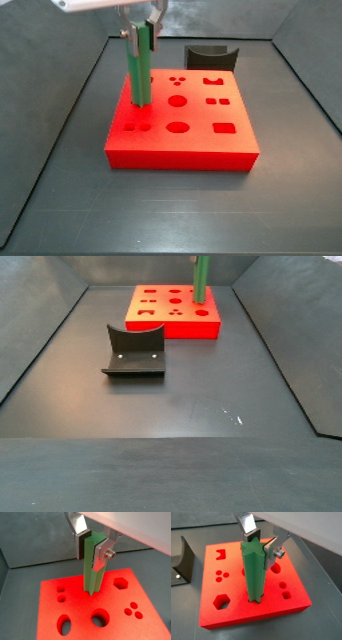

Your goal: Insert the star object.

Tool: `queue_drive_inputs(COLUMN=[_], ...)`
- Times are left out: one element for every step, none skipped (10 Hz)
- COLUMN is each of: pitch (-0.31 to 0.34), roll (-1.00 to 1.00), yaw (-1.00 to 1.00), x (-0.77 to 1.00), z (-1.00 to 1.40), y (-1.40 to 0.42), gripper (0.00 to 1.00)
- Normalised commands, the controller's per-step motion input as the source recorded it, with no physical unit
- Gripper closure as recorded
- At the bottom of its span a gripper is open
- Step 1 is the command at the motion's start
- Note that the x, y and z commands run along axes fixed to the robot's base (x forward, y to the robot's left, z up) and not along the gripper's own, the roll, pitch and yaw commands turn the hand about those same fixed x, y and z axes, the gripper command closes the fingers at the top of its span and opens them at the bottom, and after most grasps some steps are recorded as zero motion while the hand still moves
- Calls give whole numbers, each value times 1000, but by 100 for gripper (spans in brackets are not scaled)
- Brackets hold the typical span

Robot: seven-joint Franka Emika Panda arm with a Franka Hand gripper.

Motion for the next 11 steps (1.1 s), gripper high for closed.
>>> queue_drive_inputs(pitch=[23, 0, -6, -30, -49, -76, -93, -87, -74, -84, -129], roll=[247, 224, 136, 114, 91, 70, 54, 53, 84, 110, 76], yaw=[83, 0, 0, 0, 0, 0, 0, 0, 0, 9, 26], x=[49, 134, 51, 23, 31, 0, 0, 0, 0, 0, 0], z=[-151, -306, -549, -631, -740, -837, -871, -800, -746, -794, -820], y=[-97, -146, -63, -46, -51, -40, -34, -46, -63, -71, -74], gripper=[100, 100, 100, 100, 100, 100, 100, 100, 100, 100, 100])
